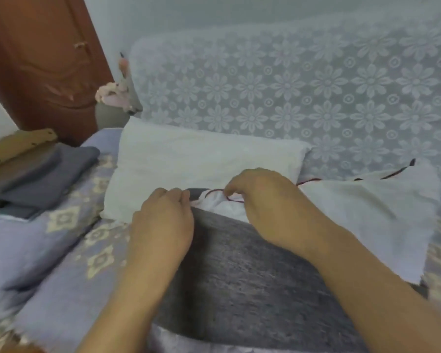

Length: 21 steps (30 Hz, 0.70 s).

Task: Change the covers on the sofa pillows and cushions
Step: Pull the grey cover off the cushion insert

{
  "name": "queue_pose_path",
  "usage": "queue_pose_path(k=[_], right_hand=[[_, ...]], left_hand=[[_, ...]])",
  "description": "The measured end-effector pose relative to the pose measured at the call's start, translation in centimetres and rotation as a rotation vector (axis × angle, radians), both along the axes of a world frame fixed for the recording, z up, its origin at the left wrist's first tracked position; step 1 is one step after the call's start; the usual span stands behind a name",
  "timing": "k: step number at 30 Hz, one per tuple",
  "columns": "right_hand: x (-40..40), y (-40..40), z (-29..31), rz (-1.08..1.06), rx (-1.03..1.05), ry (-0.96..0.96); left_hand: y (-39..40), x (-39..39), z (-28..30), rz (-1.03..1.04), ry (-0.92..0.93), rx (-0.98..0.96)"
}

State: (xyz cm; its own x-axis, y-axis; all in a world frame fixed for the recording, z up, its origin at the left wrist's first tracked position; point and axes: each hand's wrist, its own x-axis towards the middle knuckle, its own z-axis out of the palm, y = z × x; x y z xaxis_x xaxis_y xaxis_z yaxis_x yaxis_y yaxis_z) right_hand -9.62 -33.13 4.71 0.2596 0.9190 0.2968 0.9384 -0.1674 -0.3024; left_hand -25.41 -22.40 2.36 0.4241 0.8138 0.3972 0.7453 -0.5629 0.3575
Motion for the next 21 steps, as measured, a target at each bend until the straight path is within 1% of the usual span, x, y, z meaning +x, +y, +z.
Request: queue_pose_path(k=[2,4,6,8,10,12,14,16,18,19,20,21], right_hand=[[-1.5,3.0,-0.4,0.115,-0.054,-0.012],[-2.0,4.3,-0.9,0.146,-0.073,-0.019],[-2.7,4.6,-1.5,0.138,-0.060,-0.061],[-3.4,4.5,-2.3,0.117,0.000,-0.123],[-4.1,4.3,-3.3,0.078,0.045,-0.183],[-4.5,4.0,-4.5,0.038,0.065,-0.221],[-4.9,3.4,-5.5,0.011,0.100,-0.198],[-5.1,3.1,-6.3,0.004,0.132,-0.158],[-5.0,2.9,-6.6,0.004,0.127,-0.141],[-4.8,2.7,-6.7,0.008,0.121,-0.133],[-4.7,2.5,-6.7,0.010,0.116,-0.122],[-4.5,2.1,-6.5,0.013,0.118,-0.111]], left_hand=[[0.3,-0.7,0.1,-0.021,-0.035,0.052],[0.6,-1.5,-0.1,-0.020,-0.064,0.069],[1.0,-1.8,-0.3,-0.013,-0.055,0.006],[1.2,-1.5,0.0,0.005,0.017,-0.092],[1.3,-1.1,0.2,-0.018,0.089,-0.156],[1.4,-1.1,0.5,-0.061,0.104,-0.203],[1.3,-1.5,0.6,-0.063,0.102,-0.175],[1.4,-1.7,0.7,-0.008,0.124,-0.098],[1.8,-1.8,0.9,0.024,0.130,-0.121],[2.2,-1.9,1.0,0.008,0.080,-0.199],[2.6,-2.1,1.3,-0.027,-0.026,-0.321],[2.9,-2.3,1.4,-0.066,-0.174,-0.466]])
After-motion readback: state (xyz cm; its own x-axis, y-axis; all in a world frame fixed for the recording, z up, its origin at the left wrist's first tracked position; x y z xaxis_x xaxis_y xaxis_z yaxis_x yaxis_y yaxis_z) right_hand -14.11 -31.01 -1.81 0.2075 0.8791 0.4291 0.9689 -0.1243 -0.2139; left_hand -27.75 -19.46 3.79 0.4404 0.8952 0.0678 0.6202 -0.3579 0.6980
